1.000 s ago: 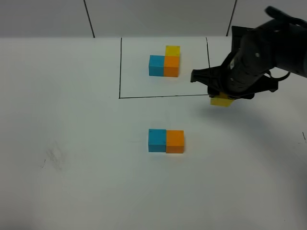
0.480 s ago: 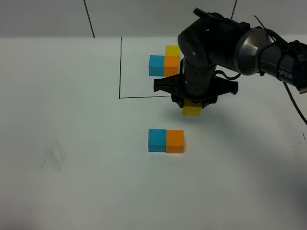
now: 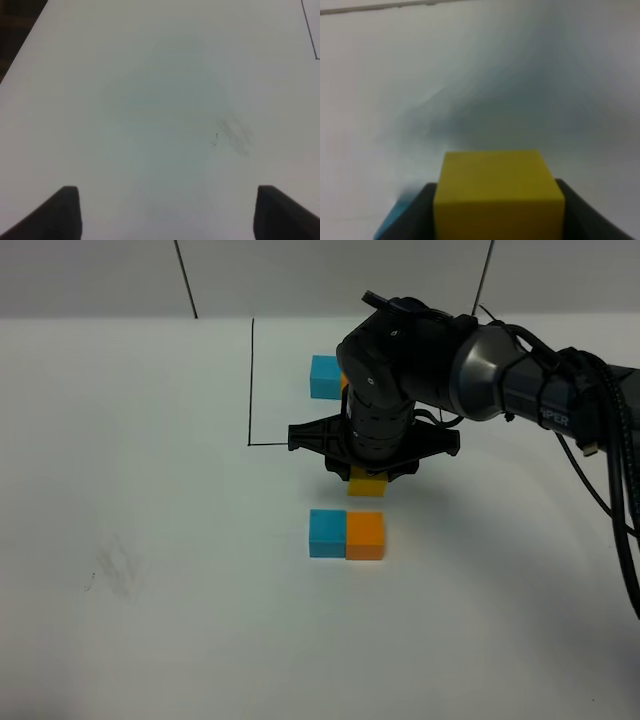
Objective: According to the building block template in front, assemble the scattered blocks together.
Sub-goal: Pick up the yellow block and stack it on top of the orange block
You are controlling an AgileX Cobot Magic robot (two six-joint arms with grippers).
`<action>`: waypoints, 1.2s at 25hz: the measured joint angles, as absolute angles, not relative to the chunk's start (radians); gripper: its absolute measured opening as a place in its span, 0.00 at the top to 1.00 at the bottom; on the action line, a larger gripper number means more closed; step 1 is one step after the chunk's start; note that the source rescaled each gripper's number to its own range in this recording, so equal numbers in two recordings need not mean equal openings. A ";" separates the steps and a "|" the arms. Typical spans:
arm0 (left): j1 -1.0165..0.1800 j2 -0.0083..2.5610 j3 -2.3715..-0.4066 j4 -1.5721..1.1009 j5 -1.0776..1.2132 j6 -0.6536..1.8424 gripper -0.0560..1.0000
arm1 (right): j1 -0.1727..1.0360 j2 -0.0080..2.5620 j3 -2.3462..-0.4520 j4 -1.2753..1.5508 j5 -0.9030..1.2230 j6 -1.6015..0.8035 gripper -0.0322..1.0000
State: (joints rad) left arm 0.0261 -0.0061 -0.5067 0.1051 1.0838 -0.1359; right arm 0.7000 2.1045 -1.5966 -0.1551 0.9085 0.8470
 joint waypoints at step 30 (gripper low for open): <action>0.026 -0.006 -0.507 0.105 1.084 -0.136 0.38 | 0.722 2.224 -1.597 -0.170 0.925 0.925 0.74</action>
State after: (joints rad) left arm 0.0261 -0.0061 -0.5067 0.1051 1.0838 -0.1359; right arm 0.7217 2.2238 -1.5972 -0.1700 0.9247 0.9249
